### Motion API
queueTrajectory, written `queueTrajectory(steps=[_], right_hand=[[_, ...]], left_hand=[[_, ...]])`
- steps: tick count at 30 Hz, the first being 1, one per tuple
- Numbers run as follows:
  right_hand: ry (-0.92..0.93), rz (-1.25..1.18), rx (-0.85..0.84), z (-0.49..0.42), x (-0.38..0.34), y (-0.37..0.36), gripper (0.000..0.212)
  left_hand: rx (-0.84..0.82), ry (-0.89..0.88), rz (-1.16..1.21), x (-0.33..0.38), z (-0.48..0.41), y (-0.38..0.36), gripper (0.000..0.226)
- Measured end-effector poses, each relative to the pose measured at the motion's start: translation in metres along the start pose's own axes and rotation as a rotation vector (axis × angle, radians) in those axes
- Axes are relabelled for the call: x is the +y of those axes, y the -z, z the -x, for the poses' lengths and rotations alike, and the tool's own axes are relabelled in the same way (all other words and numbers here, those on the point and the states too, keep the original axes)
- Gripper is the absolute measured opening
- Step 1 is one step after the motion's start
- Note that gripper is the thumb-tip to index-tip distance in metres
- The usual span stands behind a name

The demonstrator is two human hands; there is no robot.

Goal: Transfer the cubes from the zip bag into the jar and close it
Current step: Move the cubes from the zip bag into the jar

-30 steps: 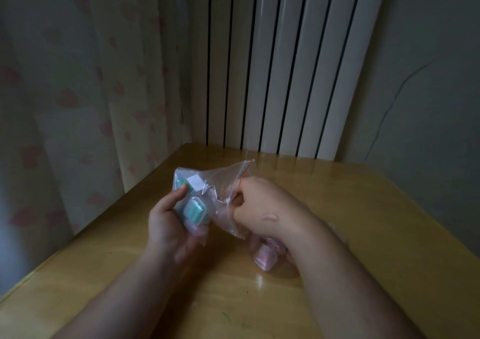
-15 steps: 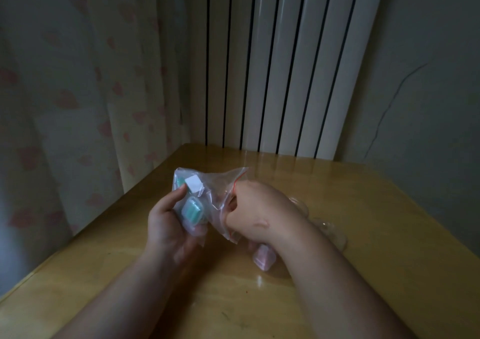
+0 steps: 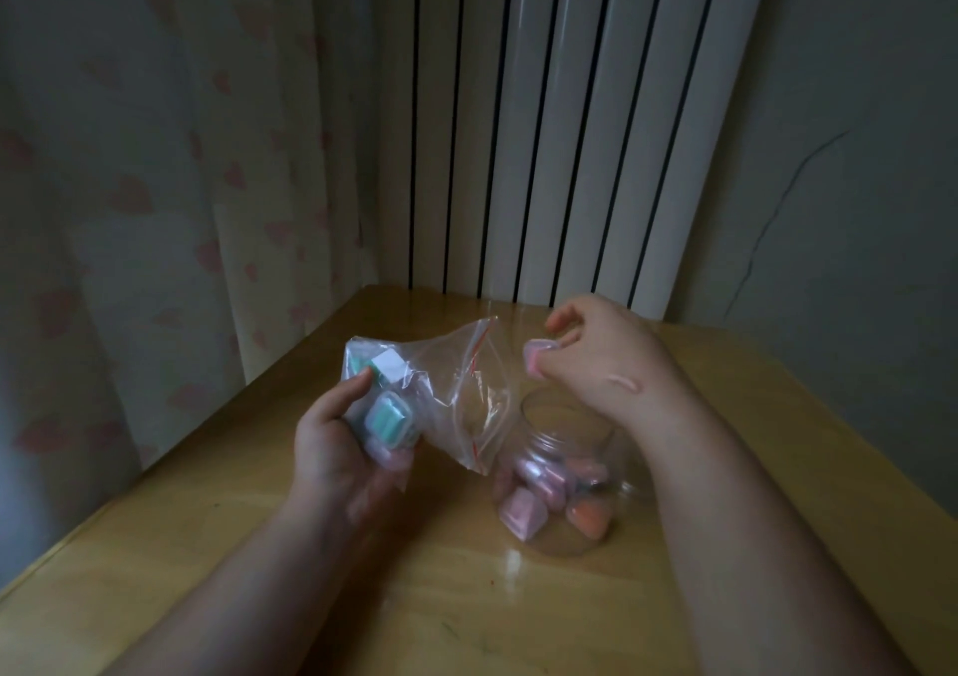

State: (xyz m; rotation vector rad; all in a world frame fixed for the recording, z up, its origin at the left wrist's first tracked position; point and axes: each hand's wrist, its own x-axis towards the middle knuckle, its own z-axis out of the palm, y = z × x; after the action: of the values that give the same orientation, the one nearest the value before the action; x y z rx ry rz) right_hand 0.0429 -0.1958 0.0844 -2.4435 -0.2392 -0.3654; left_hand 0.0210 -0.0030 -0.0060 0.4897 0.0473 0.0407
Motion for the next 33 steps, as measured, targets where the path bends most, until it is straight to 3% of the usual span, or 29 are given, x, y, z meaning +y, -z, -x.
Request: queueTrajectory(steps=[6, 14, 21, 30, 33], right_hand=[[-0.15, 0.014, -0.051, -0.001, 0.002, 0.012, 0.012], [-0.2, 0.105, -0.121, -0.001, 0.001, 0.011, 0.006], [0.047, 0.013, -0.037, 0.001, -0.003, 0.0, 0.006], [0.194, -0.147, -0.287, 0.014, -0.022, -0.04, 0.025], [0.223, -0.286, -0.309, 0.017, -0.024, -0.043, 0.034]], left_hand=[[-0.011, -0.012, 0.005, 0.0, 0.001, 0.002, 0.046], [0.017, -0.011, 0.004, 0.0, 0.002, 0.001, 0.051], [0.054, -0.021, 0.003, -0.001, 0.003, -0.001, 0.044], [0.04, 0.014, -0.044, 0.0, 0.002, -0.004, 0.04], [0.038, 0.011, -0.056, 0.0, 0.002, -0.006, 0.049]])
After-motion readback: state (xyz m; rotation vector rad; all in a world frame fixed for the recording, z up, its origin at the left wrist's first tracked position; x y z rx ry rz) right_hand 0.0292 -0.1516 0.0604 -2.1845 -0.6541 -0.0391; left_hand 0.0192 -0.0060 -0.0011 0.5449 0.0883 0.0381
